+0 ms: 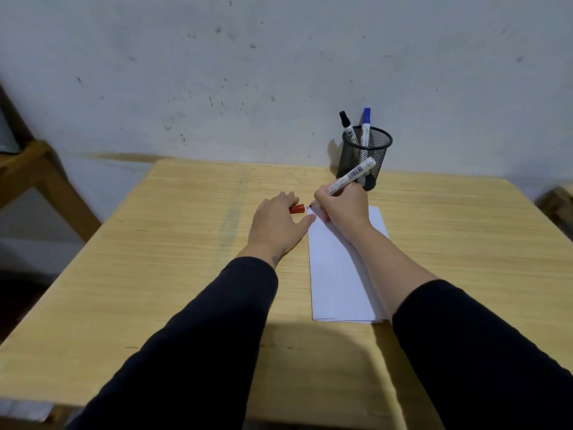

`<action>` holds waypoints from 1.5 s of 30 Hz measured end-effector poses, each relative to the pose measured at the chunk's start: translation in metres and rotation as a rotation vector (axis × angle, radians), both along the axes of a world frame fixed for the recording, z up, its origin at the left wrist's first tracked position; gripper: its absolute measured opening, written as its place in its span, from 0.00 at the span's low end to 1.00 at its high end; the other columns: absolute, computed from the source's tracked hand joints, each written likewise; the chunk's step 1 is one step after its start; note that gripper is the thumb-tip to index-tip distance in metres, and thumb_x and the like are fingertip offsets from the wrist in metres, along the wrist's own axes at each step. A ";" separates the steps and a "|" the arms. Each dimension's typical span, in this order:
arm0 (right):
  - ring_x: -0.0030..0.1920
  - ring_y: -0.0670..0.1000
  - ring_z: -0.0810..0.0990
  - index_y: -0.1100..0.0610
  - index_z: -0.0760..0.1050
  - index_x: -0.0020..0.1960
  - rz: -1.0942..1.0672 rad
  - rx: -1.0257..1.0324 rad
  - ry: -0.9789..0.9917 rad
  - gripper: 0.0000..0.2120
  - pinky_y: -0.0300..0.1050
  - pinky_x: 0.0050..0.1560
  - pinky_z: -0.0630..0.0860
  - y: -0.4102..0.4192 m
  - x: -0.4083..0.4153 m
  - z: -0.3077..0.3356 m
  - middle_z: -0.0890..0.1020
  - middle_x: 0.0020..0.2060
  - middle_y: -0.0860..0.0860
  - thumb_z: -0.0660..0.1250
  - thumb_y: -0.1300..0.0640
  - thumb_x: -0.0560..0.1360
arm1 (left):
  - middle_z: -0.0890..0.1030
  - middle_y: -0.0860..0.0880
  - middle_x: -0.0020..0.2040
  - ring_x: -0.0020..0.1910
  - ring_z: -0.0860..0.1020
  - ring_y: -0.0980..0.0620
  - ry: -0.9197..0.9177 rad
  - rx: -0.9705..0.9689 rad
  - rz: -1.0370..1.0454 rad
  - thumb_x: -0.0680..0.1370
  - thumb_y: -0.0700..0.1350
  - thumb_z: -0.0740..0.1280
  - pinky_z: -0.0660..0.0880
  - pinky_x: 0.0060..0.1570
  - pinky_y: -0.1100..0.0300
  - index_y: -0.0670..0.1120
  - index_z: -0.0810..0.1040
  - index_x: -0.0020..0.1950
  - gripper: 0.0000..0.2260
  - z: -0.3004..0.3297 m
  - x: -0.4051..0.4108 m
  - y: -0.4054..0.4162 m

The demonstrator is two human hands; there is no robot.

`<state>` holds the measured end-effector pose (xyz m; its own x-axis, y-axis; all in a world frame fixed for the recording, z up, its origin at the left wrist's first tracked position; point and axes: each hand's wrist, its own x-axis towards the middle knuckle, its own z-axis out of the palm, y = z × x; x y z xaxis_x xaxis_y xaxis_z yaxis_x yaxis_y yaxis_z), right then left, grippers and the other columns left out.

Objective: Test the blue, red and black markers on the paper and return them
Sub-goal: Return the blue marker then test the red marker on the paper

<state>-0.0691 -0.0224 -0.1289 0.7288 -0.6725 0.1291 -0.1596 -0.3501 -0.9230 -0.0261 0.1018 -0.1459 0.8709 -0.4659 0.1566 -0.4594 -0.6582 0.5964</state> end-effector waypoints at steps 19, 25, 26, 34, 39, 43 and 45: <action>0.33 0.50 0.78 0.65 0.77 0.46 0.121 0.530 -0.178 0.04 0.39 0.36 0.81 -0.020 -0.017 0.045 0.79 0.36 0.57 0.68 0.63 0.75 | 0.82 0.50 0.54 0.54 0.78 0.52 0.074 -0.032 -0.083 0.75 0.46 0.70 0.71 0.52 0.61 0.47 0.81 0.56 0.10 0.021 0.012 0.017; 0.40 0.57 0.81 0.65 0.75 0.48 0.150 0.678 -0.272 0.06 0.43 0.47 0.82 -0.022 -0.035 0.066 0.81 0.41 0.61 0.70 0.69 0.72 | 0.81 0.50 0.40 0.42 0.78 0.53 0.178 -0.285 -0.066 0.74 0.40 0.71 0.72 0.39 0.70 0.47 0.81 0.44 0.03 0.042 0.016 0.009; 0.42 0.59 0.82 0.66 0.75 0.49 0.149 0.685 -0.285 0.07 0.43 0.47 0.82 -0.023 -0.038 0.070 0.81 0.42 0.62 0.70 0.69 0.72 | 0.80 0.51 0.38 0.40 0.77 0.53 0.182 -0.355 -0.072 0.74 0.38 0.71 0.71 0.35 0.74 0.47 0.81 0.44 0.04 0.049 0.016 0.007; 0.52 0.59 0.84 0.68 0.77 0.53 0.120 0.601 -0.313 0.12 0.50 0.57 0.80 -0.029 -0.051 0.096 0.82 0.50 0.63 0.72 0.66 0.71 | 0.84 0.46 0.46 0.45 0.82 0.52 0.181 -0.574 -0.188 0.76 0.38 0.68 0.78 0.50 0.61 0.45 0.83 0.50 0.06 0.086 0.009 -0.013; 0.50 0.57 0.84 0.67 0.78 0.51 0.137 0.608 -0.347 0.09 0.49 0.57 0.80 -0.029 -0.060 0.101 0.82 0.48 0.61 0.71 0.65 0.72 | 0.84 0.44 0.46 0.42 0.82 0.55 0.209 -0.666 -0.195 0.77 0.37 0.67 0.79 0.47 0.67 0.41 0.82 0.54 0.08 0.090 0.002 -0.015; 0.47 0.55 0.84 0.70 0.76 0.54 0.129 0.612 -0.375 0.12 0.45 0.52 0.82 -0.028 -0.064 0.100 0.83 0.46 0.61 0.71 0.66 0.72 | 0.83 0.44 0.46 0.41 0.82 0.56 0.234 -0.717 -0.185 0.77 0.37 0.66 0.79 0.45 0.68 0.39 0.82 0.54 0.08 0.092 -0.004 -0.016; 0.45 0.55 0.84 0.69 0.77 0.53 0.135 0.612 -0.374 0.11 0.46 0.52 0.82 -0.027 -0.065 0.099 0.83 0.45 0.60 0.71 0.66 0.72 | 0.84 0.44 0.46 0.42 0.82 0.55 0.247 -0.729 -0.204 0.78 0.37 0.66 0.79 0.46 0.67 0.40 0.82 0.53 0.08 0.094 -0.007 -0.017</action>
<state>-0.1341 -0.0497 -0.0300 0.7910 -0.6116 0.0151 0.2126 0.2516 -0.9442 -0.0329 0.0845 -0.0516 0.8285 -0.4747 0.2972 -0.3273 0.0201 0.9447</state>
